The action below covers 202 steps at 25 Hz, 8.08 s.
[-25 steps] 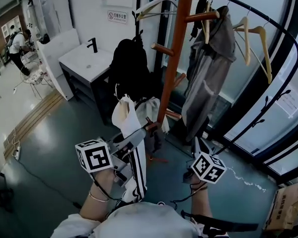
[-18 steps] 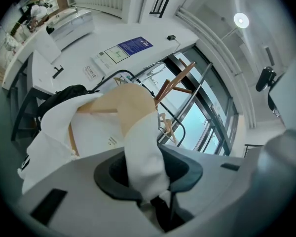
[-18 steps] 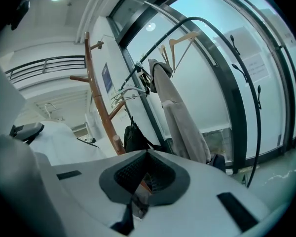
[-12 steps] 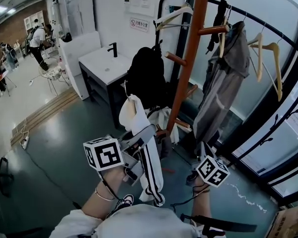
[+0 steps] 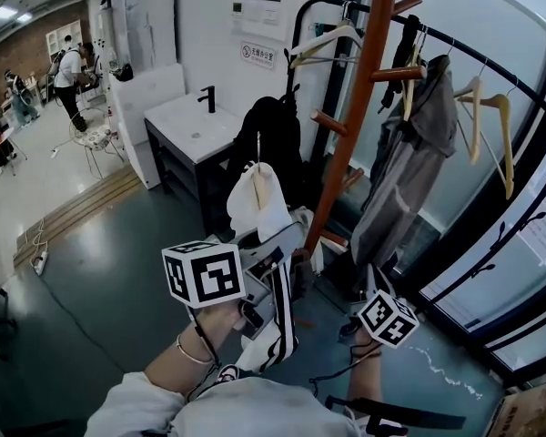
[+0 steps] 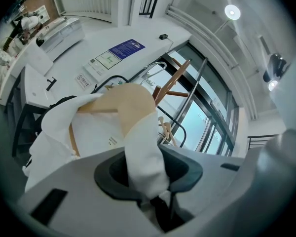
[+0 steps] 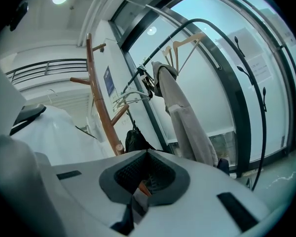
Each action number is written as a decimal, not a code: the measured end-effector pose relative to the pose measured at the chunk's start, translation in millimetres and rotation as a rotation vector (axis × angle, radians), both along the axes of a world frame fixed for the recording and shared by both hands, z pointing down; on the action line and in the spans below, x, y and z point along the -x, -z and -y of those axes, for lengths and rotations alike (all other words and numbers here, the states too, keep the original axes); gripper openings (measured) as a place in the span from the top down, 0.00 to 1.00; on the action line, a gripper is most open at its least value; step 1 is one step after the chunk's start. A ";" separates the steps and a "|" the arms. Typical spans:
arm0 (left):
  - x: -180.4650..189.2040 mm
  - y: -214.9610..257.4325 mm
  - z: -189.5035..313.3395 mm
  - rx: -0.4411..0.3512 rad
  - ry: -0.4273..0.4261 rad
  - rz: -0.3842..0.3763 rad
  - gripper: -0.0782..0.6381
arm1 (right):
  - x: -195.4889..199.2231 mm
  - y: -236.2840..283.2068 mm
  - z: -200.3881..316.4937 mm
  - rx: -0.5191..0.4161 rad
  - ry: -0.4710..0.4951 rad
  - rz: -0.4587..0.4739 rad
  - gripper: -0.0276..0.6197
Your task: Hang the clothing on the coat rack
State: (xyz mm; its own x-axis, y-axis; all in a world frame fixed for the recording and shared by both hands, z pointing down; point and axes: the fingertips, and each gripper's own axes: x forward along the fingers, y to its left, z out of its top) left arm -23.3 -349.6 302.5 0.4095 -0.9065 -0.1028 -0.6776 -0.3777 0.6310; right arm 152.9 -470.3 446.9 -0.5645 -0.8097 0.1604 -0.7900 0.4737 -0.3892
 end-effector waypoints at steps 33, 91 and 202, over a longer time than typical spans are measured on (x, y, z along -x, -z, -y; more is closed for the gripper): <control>-33.5 50.7 37.0 -0.056 -0.094 0.087 0.70 | -37.3 -0.6 7.7 0.008 -0.060 -0.005 0.92; -67.5 3.8 102.4 0.063 -0.144 0.064 0.70 | -115.7 -34.2 9.8 0.083 -0.218 -0.001 0.92; -17.0 -150.3 -18.2 0.163 0.318 0.470 0.88 | -65.9 -43.8 -56.8 0.086 -0.023 -0.192 0.92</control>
